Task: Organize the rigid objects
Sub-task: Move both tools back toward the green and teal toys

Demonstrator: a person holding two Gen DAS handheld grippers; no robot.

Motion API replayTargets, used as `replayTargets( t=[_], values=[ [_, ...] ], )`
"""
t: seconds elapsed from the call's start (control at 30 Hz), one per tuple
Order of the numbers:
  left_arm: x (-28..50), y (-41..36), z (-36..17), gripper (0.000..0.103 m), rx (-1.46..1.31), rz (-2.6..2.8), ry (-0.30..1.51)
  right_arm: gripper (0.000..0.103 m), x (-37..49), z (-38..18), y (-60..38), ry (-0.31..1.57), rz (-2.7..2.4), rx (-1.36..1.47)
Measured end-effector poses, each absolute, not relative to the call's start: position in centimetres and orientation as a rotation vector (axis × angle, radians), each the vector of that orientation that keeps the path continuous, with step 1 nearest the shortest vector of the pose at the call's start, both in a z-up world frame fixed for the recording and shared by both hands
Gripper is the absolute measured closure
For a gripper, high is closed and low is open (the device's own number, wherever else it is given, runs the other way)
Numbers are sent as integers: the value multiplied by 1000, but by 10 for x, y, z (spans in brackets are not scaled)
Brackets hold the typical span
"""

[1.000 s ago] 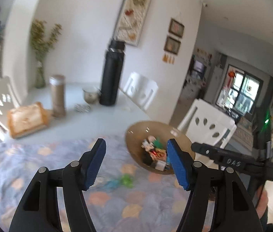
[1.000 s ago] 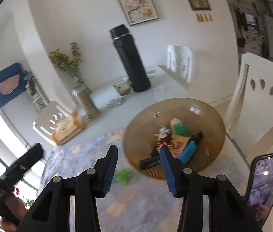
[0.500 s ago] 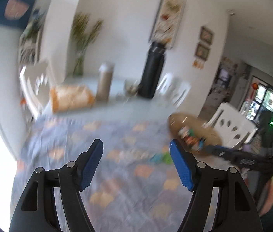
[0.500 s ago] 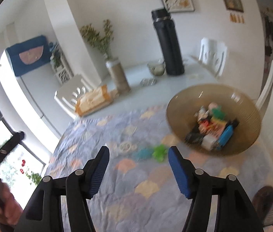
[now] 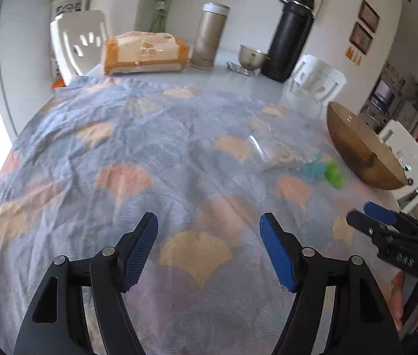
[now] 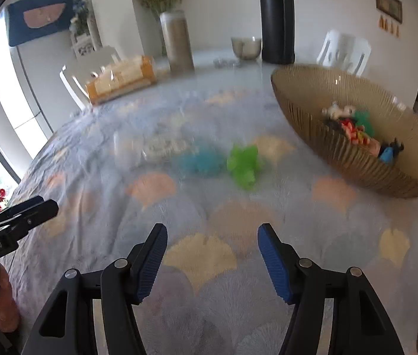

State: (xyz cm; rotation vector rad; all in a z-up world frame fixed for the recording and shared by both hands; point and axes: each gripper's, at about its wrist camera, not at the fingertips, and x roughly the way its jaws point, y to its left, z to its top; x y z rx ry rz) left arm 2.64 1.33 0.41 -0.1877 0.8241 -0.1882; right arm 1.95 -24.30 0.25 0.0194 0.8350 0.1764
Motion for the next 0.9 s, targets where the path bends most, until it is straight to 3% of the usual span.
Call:
replayTargets(
  t=[0.07,0.67,0.9],
  values=[
    [27,19,2,33,-220,-198,831,29,20,2,-243,838,177,16],
    [34,14,10,33,-170,-123,868,28,18,23,-289,798,63,213],
    [85,-18,40,33,-292,-381,941,28,69,22,-274,1034,210,147]
  ],
)
